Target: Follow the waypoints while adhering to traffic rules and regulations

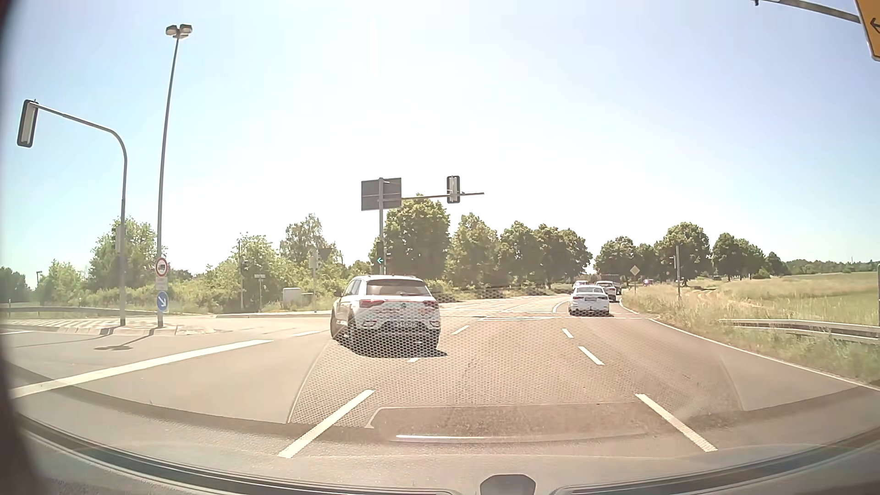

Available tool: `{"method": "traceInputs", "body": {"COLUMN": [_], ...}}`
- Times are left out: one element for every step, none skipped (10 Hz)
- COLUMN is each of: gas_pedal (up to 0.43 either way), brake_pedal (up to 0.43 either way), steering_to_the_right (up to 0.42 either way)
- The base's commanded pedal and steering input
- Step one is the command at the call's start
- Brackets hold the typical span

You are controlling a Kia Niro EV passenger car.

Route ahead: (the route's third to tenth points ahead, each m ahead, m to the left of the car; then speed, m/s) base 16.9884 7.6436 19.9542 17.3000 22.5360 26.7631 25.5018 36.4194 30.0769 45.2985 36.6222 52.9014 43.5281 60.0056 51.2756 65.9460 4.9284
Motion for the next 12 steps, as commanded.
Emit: {"method": "traceInputs", "body": {"gas_pedal": [0.228,0.220,0.220,0.220,0.220,0.220,0.220,0.197,0.197,0.189,0.177,0.177], "brake_pedal": [0.030,0.030,0.030,0.030,0.030,0.030,0.030,0.030,0.030,0.030,0.030,0.030], "steering_to_the_right": [-0.010,-0.026,-0.046,-0.059,-0.076,-0.090,-0.104,-0.115,-0.125,-0.133,-0.145,-0.153]}}
